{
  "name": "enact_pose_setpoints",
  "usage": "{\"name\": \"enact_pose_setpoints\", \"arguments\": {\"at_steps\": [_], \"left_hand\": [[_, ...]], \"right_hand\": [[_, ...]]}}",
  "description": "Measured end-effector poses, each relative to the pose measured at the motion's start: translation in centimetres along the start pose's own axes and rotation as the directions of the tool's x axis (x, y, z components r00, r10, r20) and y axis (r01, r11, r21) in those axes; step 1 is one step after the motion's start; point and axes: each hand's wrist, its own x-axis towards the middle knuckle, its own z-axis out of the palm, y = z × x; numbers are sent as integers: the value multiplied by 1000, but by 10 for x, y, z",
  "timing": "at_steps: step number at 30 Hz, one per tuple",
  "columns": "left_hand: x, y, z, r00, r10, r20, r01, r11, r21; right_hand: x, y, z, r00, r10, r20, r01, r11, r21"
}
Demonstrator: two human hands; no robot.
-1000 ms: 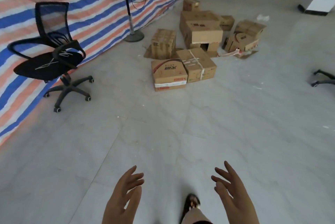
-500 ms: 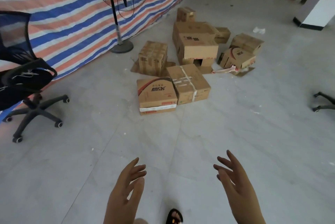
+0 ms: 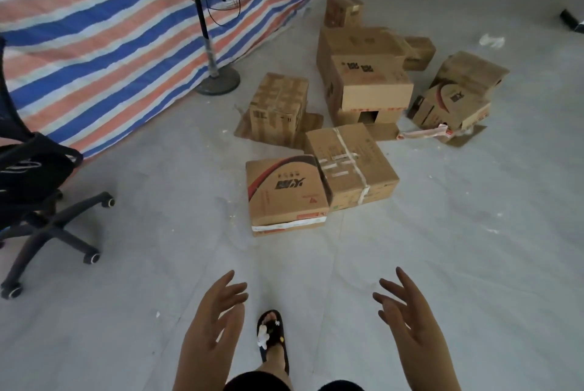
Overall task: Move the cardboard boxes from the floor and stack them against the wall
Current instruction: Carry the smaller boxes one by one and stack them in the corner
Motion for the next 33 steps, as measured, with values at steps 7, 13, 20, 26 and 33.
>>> {"name": "enact_pose_setpoints", "arguments": {"at_steps": [7, 13, 20, 26, 33], "left_hand": [[127, 11, 9, 997, -20, 72, 18, 999, 29], [212, 11, 30, 995, -84, 58, 81, 995, 56], [310, 15, 86, 991, -126, -53, 130, 989, 69], [390, -14, 119, 954, -285, -94, 296, 946, 134], [485, -168, 149, 833, -518, -195, 551, 810, 202]], "right_hand": [[99, -31, 40, 997, 60, -40, -60, 998, 9], [187, -44, 54, 994, 105, -20, -105, 994, 22], [322, -52, 52, 985, 127, 117, -119, 990, -75], [430, -37, 60, 934, 261, 244, -214, 955, -205], [546, 89, 129, 870, 409, 275, -292, 877, -381]]}}
